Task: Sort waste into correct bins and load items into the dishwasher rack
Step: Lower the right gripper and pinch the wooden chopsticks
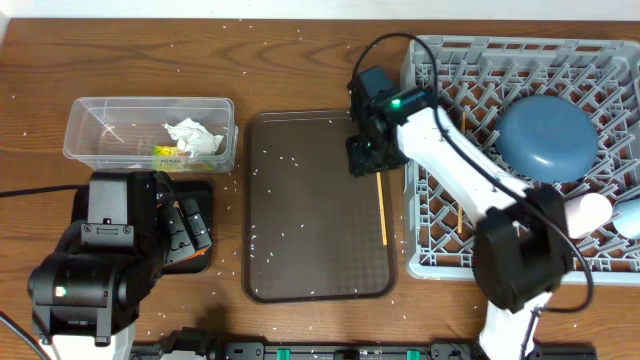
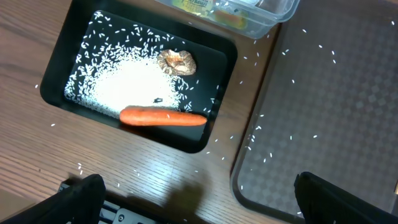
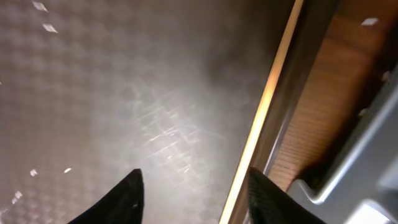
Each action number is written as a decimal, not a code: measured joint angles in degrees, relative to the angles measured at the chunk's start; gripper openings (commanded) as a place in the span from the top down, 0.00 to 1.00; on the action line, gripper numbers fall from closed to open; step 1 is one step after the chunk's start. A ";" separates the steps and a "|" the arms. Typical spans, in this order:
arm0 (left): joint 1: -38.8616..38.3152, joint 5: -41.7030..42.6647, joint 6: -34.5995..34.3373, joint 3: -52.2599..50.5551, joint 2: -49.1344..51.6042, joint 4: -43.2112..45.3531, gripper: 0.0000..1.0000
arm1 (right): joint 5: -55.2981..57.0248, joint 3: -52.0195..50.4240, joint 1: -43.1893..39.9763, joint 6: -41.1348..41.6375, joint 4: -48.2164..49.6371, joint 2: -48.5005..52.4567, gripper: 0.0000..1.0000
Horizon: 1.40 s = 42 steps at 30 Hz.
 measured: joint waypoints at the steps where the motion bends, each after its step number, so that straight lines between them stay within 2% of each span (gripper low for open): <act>1: 0.00 0.00 0.00 0.00 0.00 0.00 0.02 | 0.04 0.00 0.02 0.48 -0.13 0.94 0.56; 6: 0.00 0.00 0.00 0.00 0.00 0.00 0.02 | 1.70 0.35 0.33 3.15 -0.68 4.44 0.62; 17: 0.00 0.00 0.00 0.00 0.00 0.00 0.02 | 4.68 0.42 1.55 7.89 -2.91 9.60 0.65; 22: 0.00 0.00 0.00 0.00 0.00 0.00 0.02 | 4.61 0.42 1.60 8.07 -2.89 9.62 0.60; 42: 0.00 0.00 0.00 0.00 0.00 0.00 0.02 | 7.39 0.42 2.08 6.54 -4.81 7.34 0.55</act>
